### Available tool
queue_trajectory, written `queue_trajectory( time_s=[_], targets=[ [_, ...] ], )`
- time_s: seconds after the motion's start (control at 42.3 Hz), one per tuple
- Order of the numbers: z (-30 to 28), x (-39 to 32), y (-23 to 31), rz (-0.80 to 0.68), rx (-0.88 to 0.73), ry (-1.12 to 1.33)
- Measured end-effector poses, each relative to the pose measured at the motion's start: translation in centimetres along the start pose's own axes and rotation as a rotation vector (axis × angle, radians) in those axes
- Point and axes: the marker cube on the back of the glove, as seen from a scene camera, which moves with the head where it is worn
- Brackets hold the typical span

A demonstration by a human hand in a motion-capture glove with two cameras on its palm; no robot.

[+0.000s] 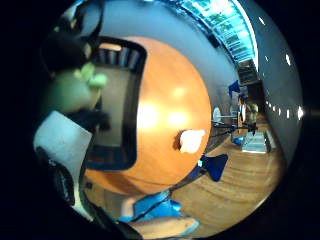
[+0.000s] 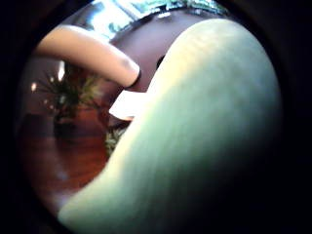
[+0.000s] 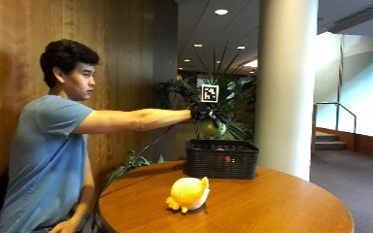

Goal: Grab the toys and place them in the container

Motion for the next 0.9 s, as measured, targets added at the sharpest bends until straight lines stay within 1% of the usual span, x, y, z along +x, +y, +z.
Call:
queue_trajectory(
  time_s=[0.095,0.213,0.284,0.45,0.544,0.591,0.662,0.733,0.757,0.804,0.899],
  targets=[
    [0.3,0.2,0.1,0.028,-0.037,0.012],
    [-0.5,0.3,0.2,0.005,-0.004,0.012],
    [-1.1,1.2,0.6,-0.013,-0.003,0.054],
    [-2.9,3.7,1.3,0.03,0.018,0.141],
    [-3.8,1.9,1.1,0.033,0.03,0.204],
    [-4.2,2.1,1.3,0.043,0.029,0.212],
    [-4.9,3.8,1.9,0.113,0.02,0.173],
    [-6.1,5.1,2.3,0.247,0.037,-0.016],
    [-6.4,5.5,2.5,0.272,0.045,-0.076],
    [-6.6,7.2,3.4,0.261,0.047,-0.087],
    [-5.6,13.0,6.1,0.191,0.007,0.088]
  ],
)
